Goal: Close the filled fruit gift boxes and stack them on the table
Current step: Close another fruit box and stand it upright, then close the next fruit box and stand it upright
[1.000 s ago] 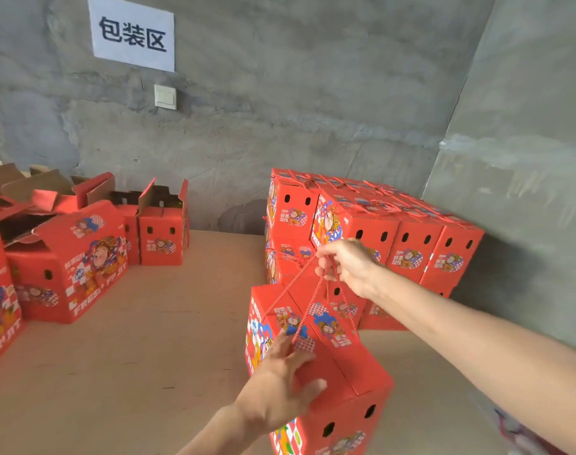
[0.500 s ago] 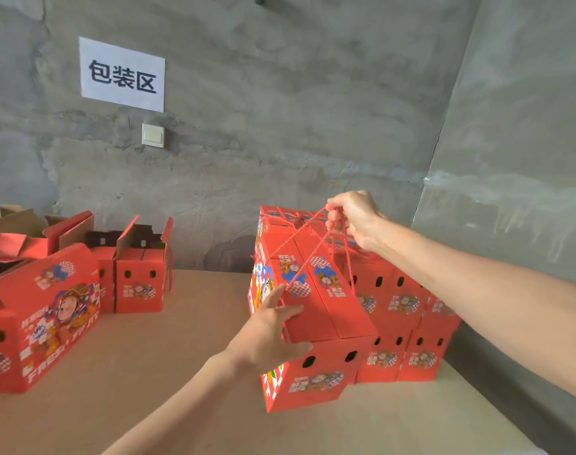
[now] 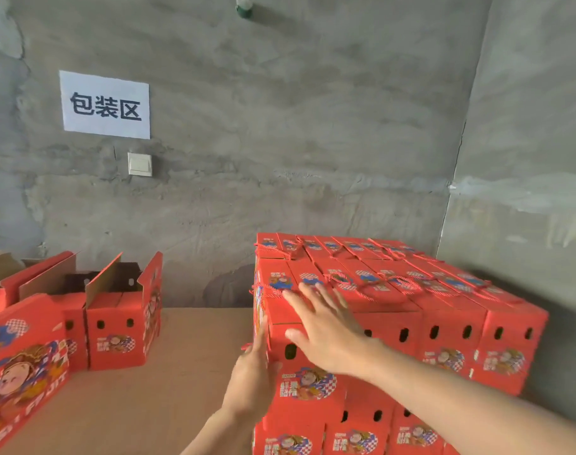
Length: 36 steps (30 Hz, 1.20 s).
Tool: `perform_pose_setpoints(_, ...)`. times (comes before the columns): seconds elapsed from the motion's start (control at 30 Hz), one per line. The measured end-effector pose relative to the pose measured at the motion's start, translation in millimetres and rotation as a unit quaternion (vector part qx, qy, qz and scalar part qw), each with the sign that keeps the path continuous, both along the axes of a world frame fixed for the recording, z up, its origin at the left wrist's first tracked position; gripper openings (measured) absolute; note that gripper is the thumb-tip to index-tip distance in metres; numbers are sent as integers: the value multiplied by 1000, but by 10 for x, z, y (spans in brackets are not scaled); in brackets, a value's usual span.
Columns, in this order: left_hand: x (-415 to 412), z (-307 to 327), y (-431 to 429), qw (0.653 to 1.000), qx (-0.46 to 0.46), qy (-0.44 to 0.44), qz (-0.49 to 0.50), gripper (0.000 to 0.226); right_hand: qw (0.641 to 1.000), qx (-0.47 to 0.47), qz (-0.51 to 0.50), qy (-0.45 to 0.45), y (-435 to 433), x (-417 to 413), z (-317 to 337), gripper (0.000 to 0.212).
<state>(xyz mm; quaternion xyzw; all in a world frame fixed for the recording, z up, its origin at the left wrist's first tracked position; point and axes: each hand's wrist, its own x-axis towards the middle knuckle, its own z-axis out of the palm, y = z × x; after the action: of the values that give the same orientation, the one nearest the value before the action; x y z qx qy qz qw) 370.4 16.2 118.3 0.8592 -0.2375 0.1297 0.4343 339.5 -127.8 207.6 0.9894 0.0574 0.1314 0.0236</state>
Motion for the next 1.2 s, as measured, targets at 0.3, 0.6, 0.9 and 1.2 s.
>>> perform_pose_setpoints(0.3,279,-244,-102,999,-35,7,-11,72,986,-65,-6,-152,-57,325,-485,57)
perform_pose_setpoints(0.6,195,-173,137,991,123,58,-7,61,986,-50,68,-142,247,320,-558,47)
perform_pose_setpoints(0.9,452,-411,2310,929,360,38,75,51,969,43,237,-62,1740,379,-928,35)
perform_pose_setpoints(1.2,1636,-679,4303,818,530,14,221,64,960,88,141,224,3707,1339,-2113,41)
